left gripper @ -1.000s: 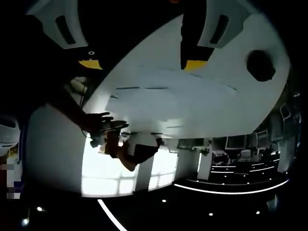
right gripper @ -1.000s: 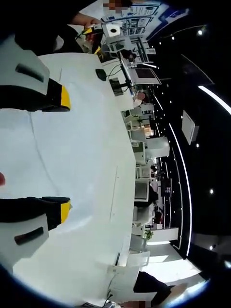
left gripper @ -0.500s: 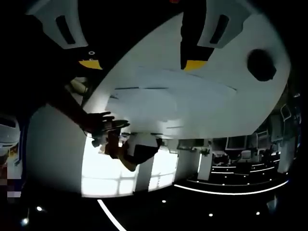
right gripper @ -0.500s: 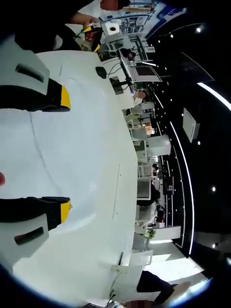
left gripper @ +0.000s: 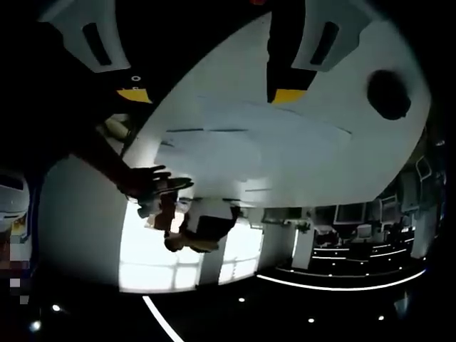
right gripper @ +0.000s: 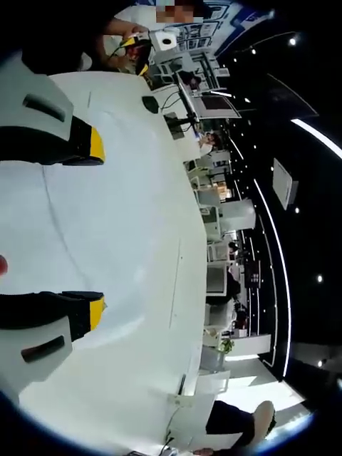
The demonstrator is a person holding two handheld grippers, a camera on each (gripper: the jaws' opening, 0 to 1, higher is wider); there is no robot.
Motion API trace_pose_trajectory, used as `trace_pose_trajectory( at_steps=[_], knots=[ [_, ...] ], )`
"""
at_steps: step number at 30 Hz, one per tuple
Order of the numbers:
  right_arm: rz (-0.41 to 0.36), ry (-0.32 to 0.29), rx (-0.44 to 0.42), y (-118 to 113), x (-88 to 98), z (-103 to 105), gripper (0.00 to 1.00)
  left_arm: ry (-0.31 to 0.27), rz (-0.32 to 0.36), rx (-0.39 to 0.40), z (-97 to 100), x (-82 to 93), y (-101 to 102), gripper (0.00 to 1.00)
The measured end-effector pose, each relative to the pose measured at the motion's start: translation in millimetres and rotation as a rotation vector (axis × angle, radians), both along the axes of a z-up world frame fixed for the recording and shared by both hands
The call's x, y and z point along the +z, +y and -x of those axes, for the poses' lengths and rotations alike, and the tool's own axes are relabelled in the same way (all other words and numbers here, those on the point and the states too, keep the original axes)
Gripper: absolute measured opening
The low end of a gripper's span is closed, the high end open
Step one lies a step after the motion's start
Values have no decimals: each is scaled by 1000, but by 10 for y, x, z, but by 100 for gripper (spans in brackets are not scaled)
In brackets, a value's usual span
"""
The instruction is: Organize the stack of printing papers by aligning and flattening the scattered papers on the table
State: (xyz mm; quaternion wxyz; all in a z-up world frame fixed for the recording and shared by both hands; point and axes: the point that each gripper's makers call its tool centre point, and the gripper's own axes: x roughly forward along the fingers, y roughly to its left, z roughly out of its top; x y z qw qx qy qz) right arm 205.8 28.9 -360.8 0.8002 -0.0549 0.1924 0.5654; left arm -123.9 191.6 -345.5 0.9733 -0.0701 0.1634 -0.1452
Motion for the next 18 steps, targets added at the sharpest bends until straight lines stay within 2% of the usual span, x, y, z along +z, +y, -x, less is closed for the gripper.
trace_pose_trajectory(
  at_steps=[18],
  knots=[
    [0, 14, -12, -60, -65, -11, 67, 5, -6, -4, 10, -12, -39, 66]
  ],
)
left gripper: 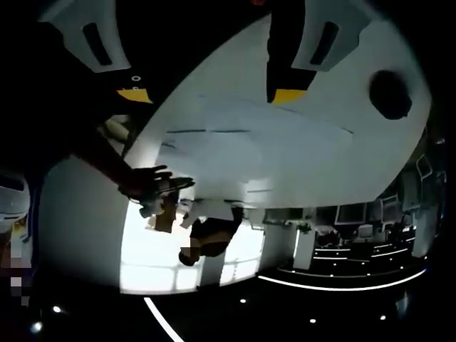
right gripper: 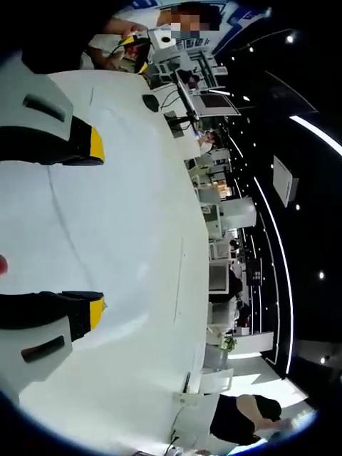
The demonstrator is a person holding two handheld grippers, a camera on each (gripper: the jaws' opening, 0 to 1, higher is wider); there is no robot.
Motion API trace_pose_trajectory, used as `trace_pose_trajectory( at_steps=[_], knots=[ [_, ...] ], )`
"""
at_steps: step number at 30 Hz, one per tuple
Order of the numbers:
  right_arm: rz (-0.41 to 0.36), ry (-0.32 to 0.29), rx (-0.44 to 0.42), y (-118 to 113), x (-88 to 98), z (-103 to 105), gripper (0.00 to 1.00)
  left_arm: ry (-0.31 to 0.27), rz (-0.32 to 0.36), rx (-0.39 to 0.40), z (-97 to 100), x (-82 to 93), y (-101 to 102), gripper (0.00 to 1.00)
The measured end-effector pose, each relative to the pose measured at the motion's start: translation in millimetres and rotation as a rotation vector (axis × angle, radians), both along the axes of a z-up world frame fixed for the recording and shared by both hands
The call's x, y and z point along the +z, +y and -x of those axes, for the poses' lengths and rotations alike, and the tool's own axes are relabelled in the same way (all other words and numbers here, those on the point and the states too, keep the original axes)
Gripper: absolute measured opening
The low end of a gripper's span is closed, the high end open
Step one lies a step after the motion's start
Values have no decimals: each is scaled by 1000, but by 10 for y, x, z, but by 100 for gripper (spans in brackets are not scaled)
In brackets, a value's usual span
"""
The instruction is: Organize the stack of printing papers by aligning and flattening the scattered papers on the table
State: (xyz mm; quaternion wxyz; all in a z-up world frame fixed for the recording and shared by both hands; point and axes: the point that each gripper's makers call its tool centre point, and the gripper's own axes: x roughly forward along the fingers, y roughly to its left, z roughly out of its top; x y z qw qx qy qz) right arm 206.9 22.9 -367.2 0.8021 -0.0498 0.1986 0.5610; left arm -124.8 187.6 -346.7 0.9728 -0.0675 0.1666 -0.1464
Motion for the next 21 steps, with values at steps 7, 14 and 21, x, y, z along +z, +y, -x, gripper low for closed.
trace_pose_trajectory(
  at_steps=[7, 14, 21],
  knots=[
    [0, 7, 1, 21, -27, -1, 67, 2, 2, 0, -6, -9, 0, 66],
    [4, 13, 2, 31, -65, -9, 67, 4, 3, 1, -2, -25, 1, 66],
    [10, 12, 0, 45, -89, -46, 67, 2, 3, 2, 4, -24, -2, 66]
  ],
)
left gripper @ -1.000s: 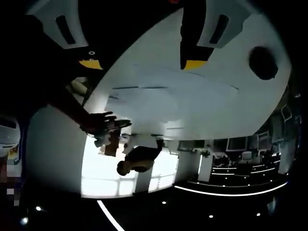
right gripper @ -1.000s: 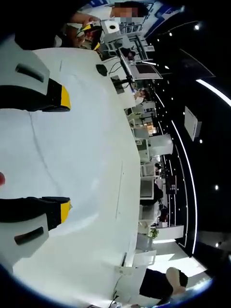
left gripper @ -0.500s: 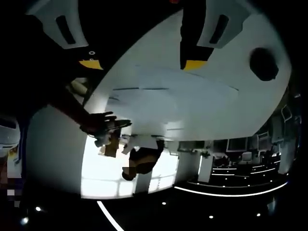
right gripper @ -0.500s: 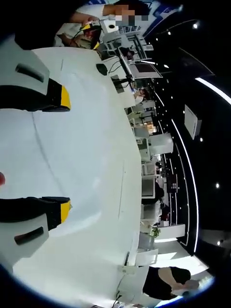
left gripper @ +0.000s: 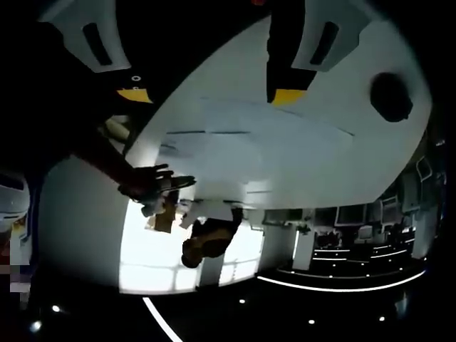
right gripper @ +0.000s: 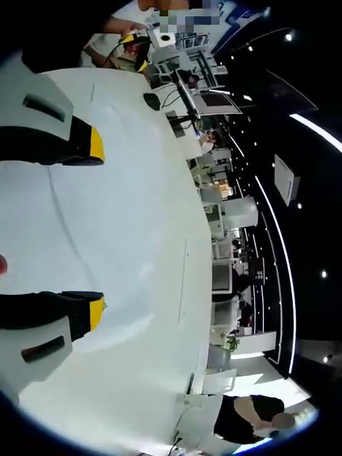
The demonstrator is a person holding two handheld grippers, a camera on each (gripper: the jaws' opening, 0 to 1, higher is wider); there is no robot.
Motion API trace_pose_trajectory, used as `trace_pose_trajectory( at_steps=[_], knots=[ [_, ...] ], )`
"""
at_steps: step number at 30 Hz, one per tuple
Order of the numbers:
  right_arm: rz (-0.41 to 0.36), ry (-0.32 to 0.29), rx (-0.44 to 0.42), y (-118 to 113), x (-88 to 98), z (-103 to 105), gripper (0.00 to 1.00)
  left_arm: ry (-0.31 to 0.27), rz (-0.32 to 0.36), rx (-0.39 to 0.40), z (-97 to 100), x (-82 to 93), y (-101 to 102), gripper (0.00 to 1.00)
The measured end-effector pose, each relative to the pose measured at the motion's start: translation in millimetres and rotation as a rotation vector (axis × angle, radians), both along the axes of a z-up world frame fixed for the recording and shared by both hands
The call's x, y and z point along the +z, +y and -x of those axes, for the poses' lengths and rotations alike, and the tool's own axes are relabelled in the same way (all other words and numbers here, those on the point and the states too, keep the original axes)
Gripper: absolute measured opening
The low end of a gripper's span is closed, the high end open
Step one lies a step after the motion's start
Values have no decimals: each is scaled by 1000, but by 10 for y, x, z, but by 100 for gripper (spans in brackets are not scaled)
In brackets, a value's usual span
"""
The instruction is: Organize the stack of printing papers by aligning and flattening the scattered papers on the table
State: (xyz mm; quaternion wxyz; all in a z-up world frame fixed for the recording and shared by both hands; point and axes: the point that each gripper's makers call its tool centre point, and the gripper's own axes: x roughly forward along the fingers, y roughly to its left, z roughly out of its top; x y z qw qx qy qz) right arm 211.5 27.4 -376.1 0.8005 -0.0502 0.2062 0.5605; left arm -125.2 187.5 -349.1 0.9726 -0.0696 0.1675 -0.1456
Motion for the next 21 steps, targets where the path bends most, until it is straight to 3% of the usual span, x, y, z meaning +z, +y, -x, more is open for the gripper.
trace_pose_trajectory(
  at_steps=[21],
  knots=[
    [2, -25, -20, 53, -10, -109, 67, -3, 1, -1, 0, 5, -5, 66]
  ],
)
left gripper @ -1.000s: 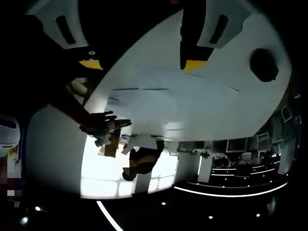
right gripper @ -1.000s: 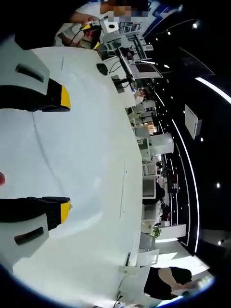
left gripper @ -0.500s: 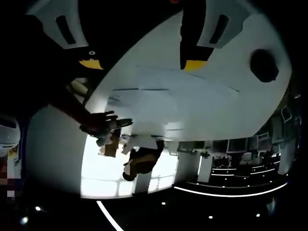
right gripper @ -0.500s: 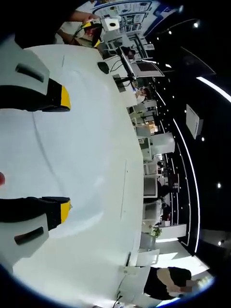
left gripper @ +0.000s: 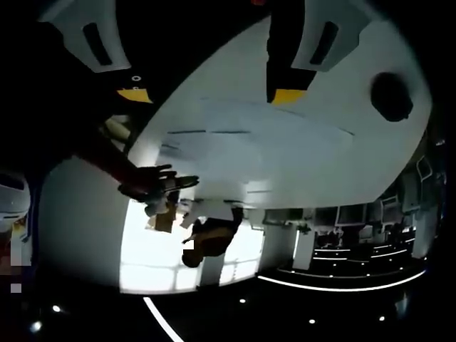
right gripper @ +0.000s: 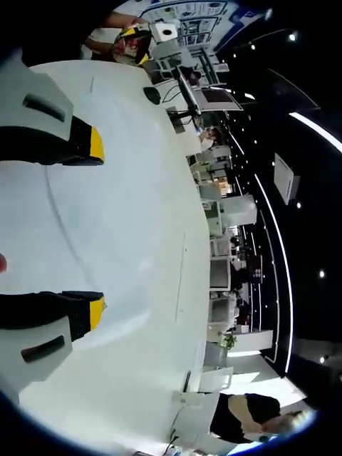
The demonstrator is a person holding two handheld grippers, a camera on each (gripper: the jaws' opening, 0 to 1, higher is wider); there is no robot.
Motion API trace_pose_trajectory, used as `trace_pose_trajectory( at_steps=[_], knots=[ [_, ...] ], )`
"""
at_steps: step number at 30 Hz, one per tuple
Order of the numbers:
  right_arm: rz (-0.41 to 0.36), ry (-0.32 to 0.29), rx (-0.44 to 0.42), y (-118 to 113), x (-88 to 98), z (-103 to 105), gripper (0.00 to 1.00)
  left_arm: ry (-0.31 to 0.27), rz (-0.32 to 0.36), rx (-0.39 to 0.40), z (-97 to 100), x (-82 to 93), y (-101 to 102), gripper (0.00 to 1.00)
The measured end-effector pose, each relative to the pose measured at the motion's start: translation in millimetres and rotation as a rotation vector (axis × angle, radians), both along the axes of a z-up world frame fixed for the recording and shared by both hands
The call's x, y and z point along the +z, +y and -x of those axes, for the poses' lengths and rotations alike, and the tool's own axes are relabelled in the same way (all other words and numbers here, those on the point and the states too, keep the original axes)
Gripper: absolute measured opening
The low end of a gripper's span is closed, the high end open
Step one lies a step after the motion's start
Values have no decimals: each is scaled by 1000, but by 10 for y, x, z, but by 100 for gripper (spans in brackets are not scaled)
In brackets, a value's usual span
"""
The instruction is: Organize the stack of printing papers by aligning and flattening the scattered papers on the table
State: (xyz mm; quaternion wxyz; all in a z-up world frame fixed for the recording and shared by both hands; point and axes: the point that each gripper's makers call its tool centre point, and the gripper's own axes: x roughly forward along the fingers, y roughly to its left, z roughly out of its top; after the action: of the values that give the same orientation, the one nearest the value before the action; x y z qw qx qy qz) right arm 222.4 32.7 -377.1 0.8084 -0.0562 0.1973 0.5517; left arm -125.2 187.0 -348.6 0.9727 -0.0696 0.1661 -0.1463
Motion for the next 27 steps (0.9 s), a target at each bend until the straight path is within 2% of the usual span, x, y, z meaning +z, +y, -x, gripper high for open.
trace_pose_trajectory(
  at_steps=[13, 15, 27],
  knots=[
    [15, -5, -2, 15, -9, -15, 67, 1, -1, 1, 6, 1, 6, 66],
    [16, -6, -4, 25, 3, 41, 67, 1, -1, 0, 3, 6, 6, 66],
    [19, -3, -9, 15, 8, -2, 67, 0, -4, -1, -4, 20, -1, 66]
  ],
)
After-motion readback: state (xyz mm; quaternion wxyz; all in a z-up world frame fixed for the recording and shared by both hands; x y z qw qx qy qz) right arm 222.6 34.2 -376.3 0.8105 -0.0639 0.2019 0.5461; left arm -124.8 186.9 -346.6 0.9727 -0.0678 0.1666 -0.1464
